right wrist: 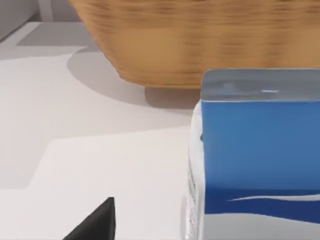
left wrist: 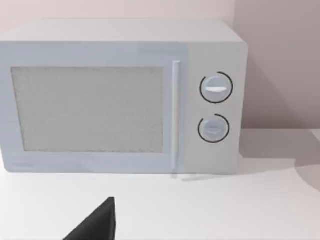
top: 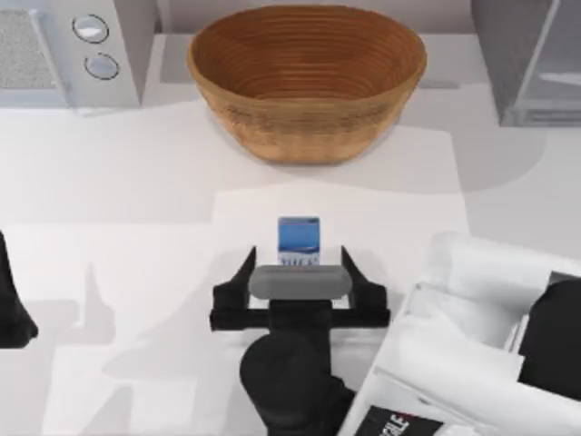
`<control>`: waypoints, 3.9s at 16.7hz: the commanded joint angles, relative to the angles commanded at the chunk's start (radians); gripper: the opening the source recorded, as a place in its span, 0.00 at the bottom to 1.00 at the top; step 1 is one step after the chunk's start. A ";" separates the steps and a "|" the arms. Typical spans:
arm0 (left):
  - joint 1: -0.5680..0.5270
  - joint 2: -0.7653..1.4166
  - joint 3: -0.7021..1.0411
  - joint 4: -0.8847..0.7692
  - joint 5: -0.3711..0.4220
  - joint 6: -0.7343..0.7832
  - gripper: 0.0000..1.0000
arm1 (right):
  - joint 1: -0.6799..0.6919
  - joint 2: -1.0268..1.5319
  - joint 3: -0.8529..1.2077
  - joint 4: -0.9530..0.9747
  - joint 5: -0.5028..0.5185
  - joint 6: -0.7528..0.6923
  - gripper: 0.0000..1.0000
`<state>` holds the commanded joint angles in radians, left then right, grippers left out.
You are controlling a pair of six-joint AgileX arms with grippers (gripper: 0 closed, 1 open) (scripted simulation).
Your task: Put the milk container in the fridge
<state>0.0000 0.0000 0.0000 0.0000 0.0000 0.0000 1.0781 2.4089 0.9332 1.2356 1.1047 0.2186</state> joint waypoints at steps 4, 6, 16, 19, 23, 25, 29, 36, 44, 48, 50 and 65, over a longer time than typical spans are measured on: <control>0.000 0.000 0.000 0.000 0.000 0.000 1.00 | -0.076 0.045 0.083 -0.005 -0.075 -0.037 1.00; 0.000 0.000 0.000 0.000 0.000 0.000 1.00 | -0.098 0.057 0.105 -0.007 -0.095 -0.046 1.00; 0.000 0.000 0.000 0.000 0.000 0.000 1.00 | -0.098 0.058 0.105 -0.007 -0.096 -0.046 0.47; 0.000 0.000 0.000 0.000 0.000 0.000 1.00 | -0.098 0.058 0.105 -0.007 -0.096 -0.046 0.25; 0.000 0.000 0.000 0.000 0.000 0.000 1.00 | -0.098 0.058 0.105 -0.007 -0.096 -0.046 0.00; 0.000 0.000 0.000 0.000 0.000 0.000 1.00 | -0.098 0.058 0.105 -0.007 -0.096 -0.046 0.00; 0.000 0.000 0.000 0.000 0.000 0.000 1.00 | -0.098 0.058 0.105 -0.007 -0.096 -0.046 0.00; 0.000 0.000 0.000 0.000 0.000 0.000 1.00 | -0.092 -0.057 0.108 -0.120 -0.103 -0.041 0.00; 0.000 0.000 0.000 0.000 0.000 0.000 1.00 | -0.094 -0.418 0.117 -0.499 -0.101 -0.038 0.00; 0.000 0.000 0.000 0.000 0.000 0.000 1.00 | -0.094 -0.428 0.117 -0.509 -0.101 -0.038 0.00; 0.000 0.000 0.000 0.000 0.000 0.000 1.00 | -0.095 -0.425 0.115 -0.506 -0.101 -0.037 0.00; 0.000 0.000 0.000 0.000 0.000 0.000 1.00 | -0.786 -1.589 -0.523 -1.145 -0.719 -0.130 0.00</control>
<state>0.0000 0.0000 0.0000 0.0000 0.0000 0.0000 0.2921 0.8202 0.4098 0.0905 0.3859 0.0882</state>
